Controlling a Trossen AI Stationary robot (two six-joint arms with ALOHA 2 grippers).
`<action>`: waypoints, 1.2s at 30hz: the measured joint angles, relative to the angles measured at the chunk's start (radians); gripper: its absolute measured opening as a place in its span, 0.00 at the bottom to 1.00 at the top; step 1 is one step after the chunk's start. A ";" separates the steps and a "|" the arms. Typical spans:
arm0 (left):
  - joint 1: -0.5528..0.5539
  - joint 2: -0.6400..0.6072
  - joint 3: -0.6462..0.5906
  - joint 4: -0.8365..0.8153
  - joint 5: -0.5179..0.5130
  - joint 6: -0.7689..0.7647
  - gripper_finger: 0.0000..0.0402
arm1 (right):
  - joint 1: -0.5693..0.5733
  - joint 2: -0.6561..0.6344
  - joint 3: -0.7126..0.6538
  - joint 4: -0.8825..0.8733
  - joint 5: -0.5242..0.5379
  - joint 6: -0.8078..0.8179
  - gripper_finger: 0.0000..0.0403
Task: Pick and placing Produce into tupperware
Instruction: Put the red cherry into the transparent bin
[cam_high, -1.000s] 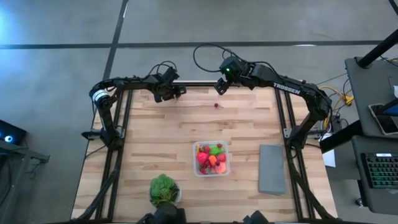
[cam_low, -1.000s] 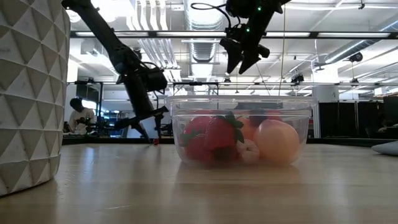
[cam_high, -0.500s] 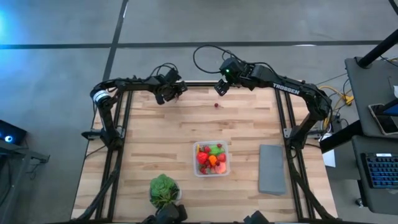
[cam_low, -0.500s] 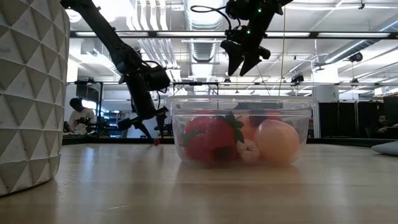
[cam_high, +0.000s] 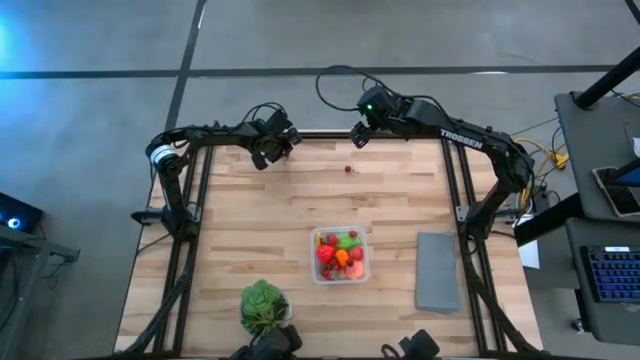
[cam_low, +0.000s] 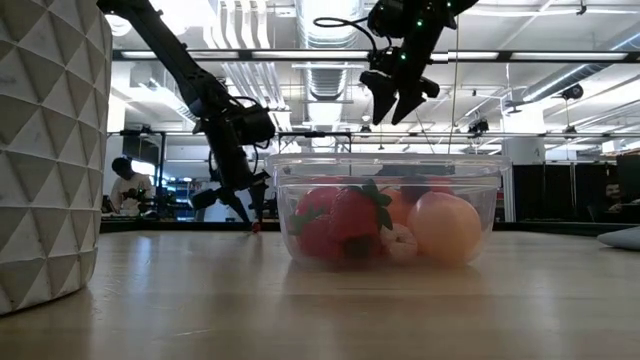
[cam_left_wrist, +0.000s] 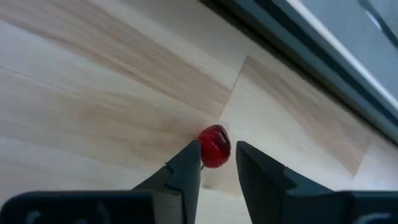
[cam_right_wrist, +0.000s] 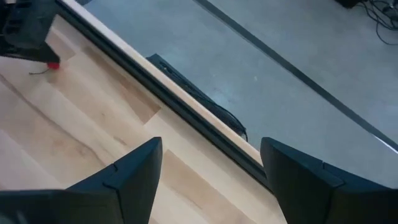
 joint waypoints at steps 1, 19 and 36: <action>-0.002 0.002 0.004 -0.001 -0.007 -0.007 0.22 | -0.008 0.000 0.000 0.000 0.000 0.000 0.66; -0.010 0.035 0.029 -0.106 -0.012 -0.045 0.22 | -0.103 -0.005 0.003 0.000 -0.003 -0.064 0.66; -0.010 0.033 0.040 -0.129 -0.022 -0.036 0.19 | -0.131 -0.005 0.002 0.006 -0.052 -0.082 0.66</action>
